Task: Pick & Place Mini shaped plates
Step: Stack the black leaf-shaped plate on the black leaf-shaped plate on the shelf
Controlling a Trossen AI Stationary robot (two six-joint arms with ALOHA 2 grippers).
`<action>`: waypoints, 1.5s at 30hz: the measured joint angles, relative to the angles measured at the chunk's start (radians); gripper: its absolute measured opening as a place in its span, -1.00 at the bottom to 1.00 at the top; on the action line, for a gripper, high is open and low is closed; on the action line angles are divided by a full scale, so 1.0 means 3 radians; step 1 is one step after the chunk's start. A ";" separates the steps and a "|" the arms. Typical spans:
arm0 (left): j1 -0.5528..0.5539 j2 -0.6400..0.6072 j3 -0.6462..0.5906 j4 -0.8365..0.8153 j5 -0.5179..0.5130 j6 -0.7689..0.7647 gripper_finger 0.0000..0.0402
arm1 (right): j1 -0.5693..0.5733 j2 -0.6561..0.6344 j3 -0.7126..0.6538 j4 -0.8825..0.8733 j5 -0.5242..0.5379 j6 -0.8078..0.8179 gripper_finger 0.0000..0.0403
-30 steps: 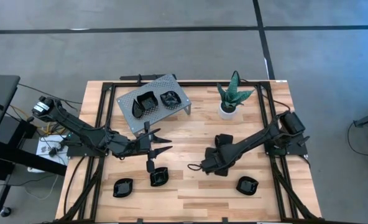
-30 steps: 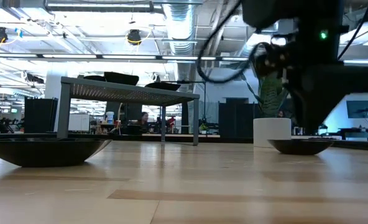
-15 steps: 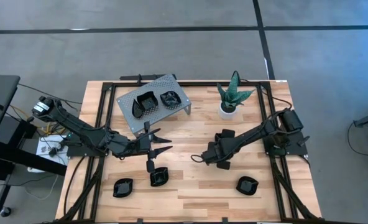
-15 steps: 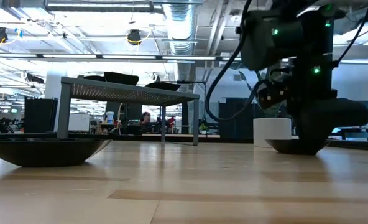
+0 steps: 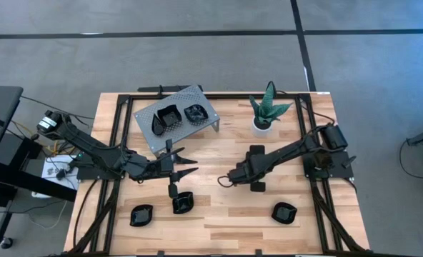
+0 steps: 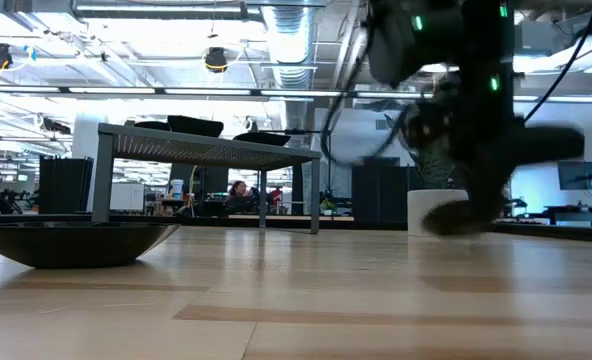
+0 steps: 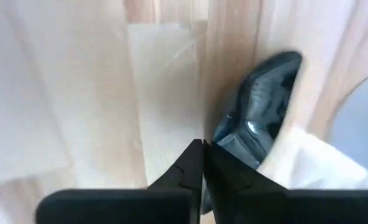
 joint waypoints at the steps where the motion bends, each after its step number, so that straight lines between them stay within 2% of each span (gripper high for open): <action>1: 0.0000 0.0000 0.0000 0.0000 0.0000 0.0000 -0.55 | 0.0004 -0.0007 0.0097 -0.0089 0.0005 -0.0052 -0.97; 4: 0.0000 0.0000 0.0000 0.0000 0.0000 0.0000 -0.55 | 0.0005 -0.0054 0.0392 -0.0191 0.0037 -0.0222 -0.98; 10: 0.0000 0.0000 -0.0001 0.0001 0.0000 0.0000 -0.55 | -0.0032 -0.0141 0.0870 -0.0075 0.0422 -0.0875 -0.99; 19: 0.0001 0.0000 -0.0001 0.0001 -0.0004 0.0000 -0.55 | -0.0359 -0.0156 0.1228 0.0799 0.1045 -0.2367 -0.99; 23: 0.0003 -0.0002 -0.0001 0.0025 -0.0011 -0.0001 -0.55 | -0.0519 -0.0156 0.1363 0.1061 0.1231 -0.2839 -0.98; 26: 0.0003 -0.0004 -0.0001 0.0027 -0.0011 -0.0001 -0.55 | -0.0657 -0.0156 0.1398 0.1336 0.1142 -0.3169 -0.98; 30: 0.0001 -0.0001 -0.0001 -0.0007 -0.0004 0.0000 -0.55 | -0.0916 -0.0127 0.1405 0.1697 0.0730 -0.3590 -0.99; 34: -0.0007 0.0003 -0.0003 0.0002 0.0011 0.0000 -0.55 | -0.1170 -0.0072 0.1403 0.1821 0.0274 -0.3631 -0.98; 38: -0.0011 0.0003 -0.0003 0.0004 0.0010 0.0000 -0.55 | -0.1348 -0.0027 0.1395 0.1967 0.0214 -0.3621 -0.99; 45: -0.0011 0.0002 -0.0003 0.0006 0.0006 0.0000 -0.55 | -0.1539 0.0111 0.1397 0.2227 -0.0171 -0.3748 -0.97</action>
